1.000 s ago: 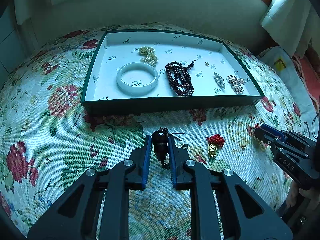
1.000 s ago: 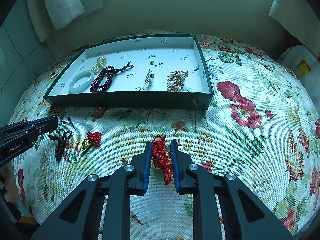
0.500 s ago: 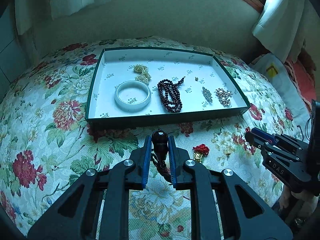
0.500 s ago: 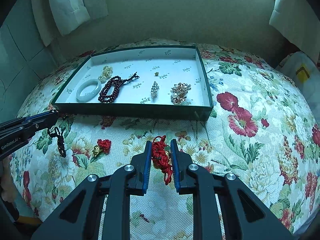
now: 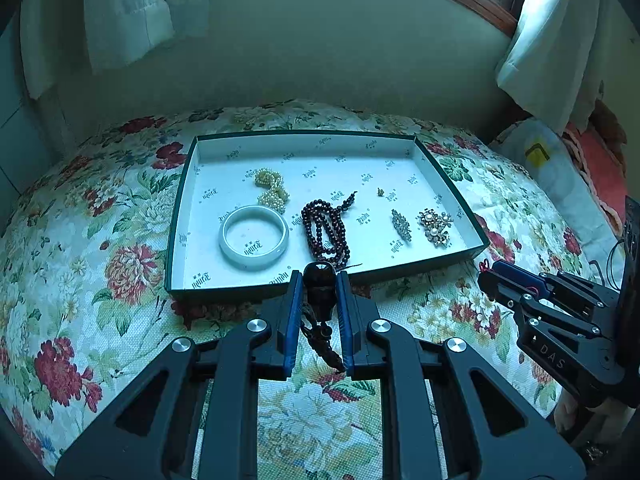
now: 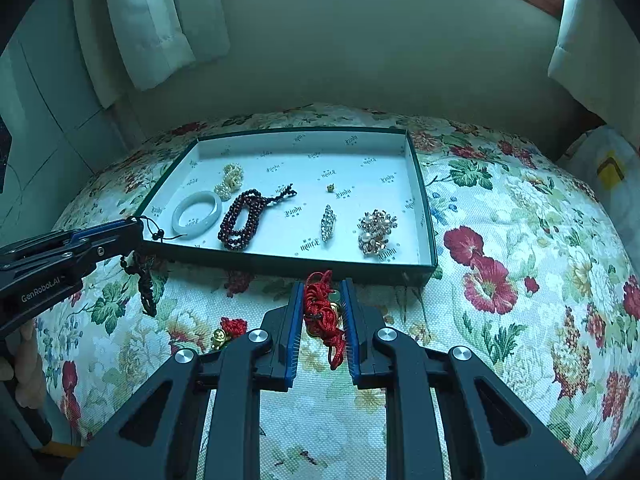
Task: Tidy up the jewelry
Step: 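Carry the black pendant and red knotted charm into the box with both tools, then open both tools to release the pendant and red charm in the box, then withdraw both tools from the box toward the remaining jewelry, then grasp the small gold stud with the right tool while the left tool grasps the red rosette charm, then carry the red rosette charm and gold stud into the box with both tools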
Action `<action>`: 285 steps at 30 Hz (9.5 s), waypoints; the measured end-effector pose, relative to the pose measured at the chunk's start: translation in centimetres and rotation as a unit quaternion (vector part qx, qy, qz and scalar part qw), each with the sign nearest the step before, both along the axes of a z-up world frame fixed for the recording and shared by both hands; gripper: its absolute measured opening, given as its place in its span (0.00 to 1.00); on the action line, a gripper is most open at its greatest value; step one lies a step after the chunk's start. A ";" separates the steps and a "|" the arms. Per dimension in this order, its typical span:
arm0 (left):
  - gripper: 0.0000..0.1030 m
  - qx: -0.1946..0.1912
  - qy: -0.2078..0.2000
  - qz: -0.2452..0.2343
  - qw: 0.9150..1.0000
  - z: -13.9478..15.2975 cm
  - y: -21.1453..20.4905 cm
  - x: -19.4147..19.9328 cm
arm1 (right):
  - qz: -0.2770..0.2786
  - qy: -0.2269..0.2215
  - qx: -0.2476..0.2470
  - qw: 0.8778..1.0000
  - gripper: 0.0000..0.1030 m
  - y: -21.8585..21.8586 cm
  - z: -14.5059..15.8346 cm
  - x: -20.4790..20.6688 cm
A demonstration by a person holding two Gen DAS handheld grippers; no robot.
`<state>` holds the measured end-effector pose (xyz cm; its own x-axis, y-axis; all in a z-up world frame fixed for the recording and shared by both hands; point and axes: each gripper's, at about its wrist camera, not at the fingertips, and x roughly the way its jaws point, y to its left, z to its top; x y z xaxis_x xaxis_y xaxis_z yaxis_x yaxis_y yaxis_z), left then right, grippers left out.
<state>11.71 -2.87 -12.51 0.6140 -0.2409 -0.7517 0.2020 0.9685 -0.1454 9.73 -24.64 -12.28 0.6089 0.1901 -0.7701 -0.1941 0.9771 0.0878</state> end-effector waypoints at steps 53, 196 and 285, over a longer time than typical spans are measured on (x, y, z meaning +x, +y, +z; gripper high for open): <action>0.16 0.078 0.048 -0.004 0.996 -6.4 -5.6 19.7 | 0.001 0.035 -0.027 0.999 0.19 0.7 -4.7 19.2; 0.76 0.058 0.062 0.015 0.996 -6.3 0.3 -1.9 | 0.027 0.076 -0.020 0.997 0.10 3.0 -5.9 -1.9; 0.13 0.040 -0.031 -0.001 0.999 0.5 -0.8 7.0 | 0.026 -0.025 0.002 0.999 0.07 2.8 2.2 7.9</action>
